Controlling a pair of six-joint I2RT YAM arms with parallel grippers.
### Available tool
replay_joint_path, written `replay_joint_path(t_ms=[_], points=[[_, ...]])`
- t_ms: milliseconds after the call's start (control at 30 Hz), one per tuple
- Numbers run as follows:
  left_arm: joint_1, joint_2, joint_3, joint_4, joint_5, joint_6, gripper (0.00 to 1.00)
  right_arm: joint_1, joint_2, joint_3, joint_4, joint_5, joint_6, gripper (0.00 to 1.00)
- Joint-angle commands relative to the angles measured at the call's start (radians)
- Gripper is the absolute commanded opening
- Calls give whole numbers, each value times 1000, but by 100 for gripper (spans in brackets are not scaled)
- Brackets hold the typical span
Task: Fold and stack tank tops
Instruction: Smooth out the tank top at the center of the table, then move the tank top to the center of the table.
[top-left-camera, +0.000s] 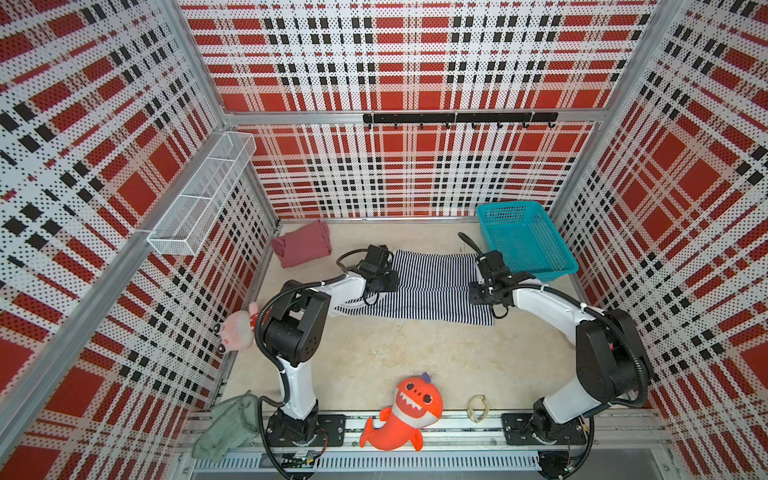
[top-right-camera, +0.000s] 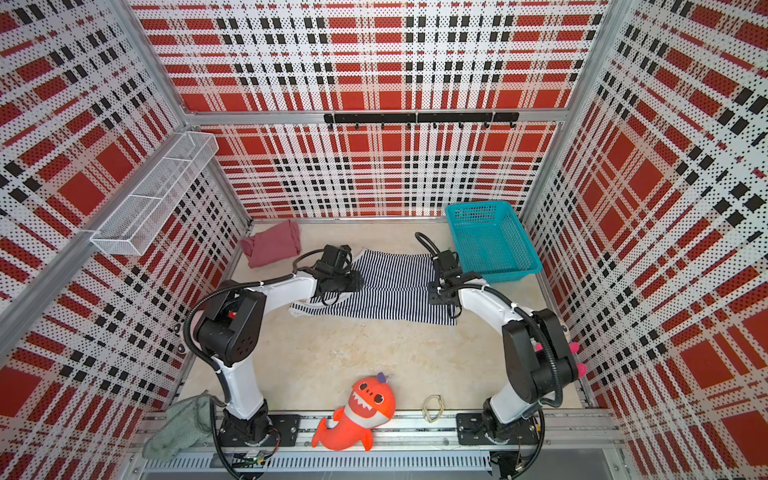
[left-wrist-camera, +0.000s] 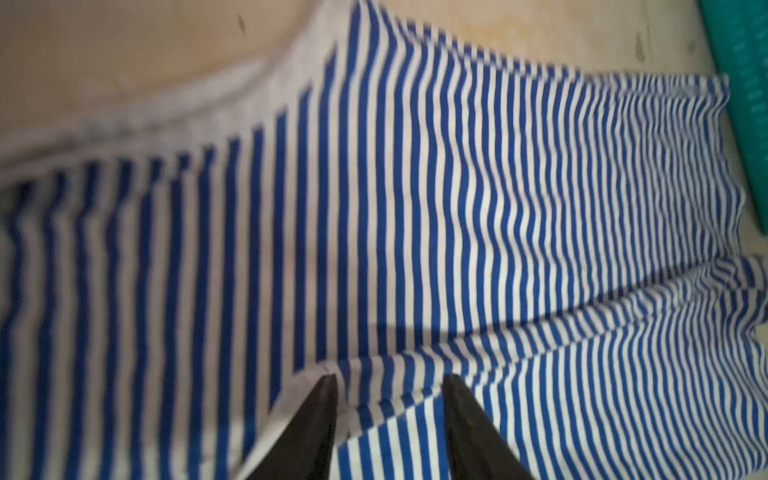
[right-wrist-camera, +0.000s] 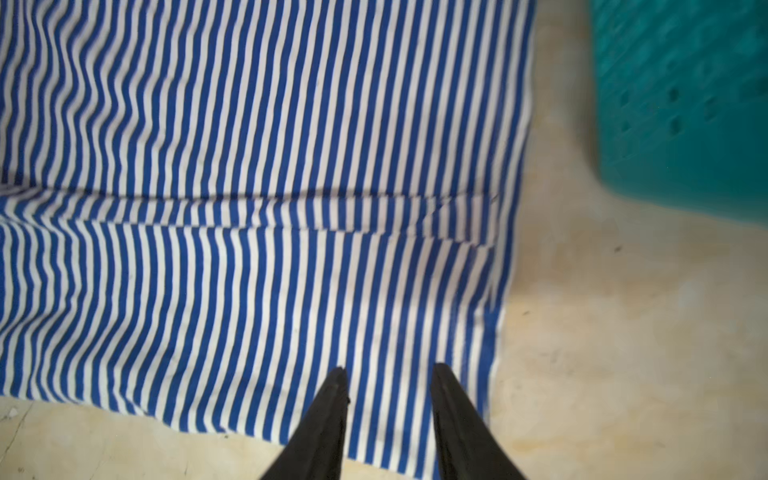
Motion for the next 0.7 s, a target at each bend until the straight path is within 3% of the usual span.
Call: replay_joint_path(t_ms=[0,200,500,667], points=[[18,28,-41,61,15,-34,45,-2,-13,-47,54,-9,59,31],[44,2,-153,84,40,-66,44,7,-4,-139,100,-47,104,18],[35,-187,-468,160,18,-180,42,32,-5,-235,121,-93,111,18],[31,-340,-592,116,-27,-211,42,105,-47,-254,71,-125,121,19]])
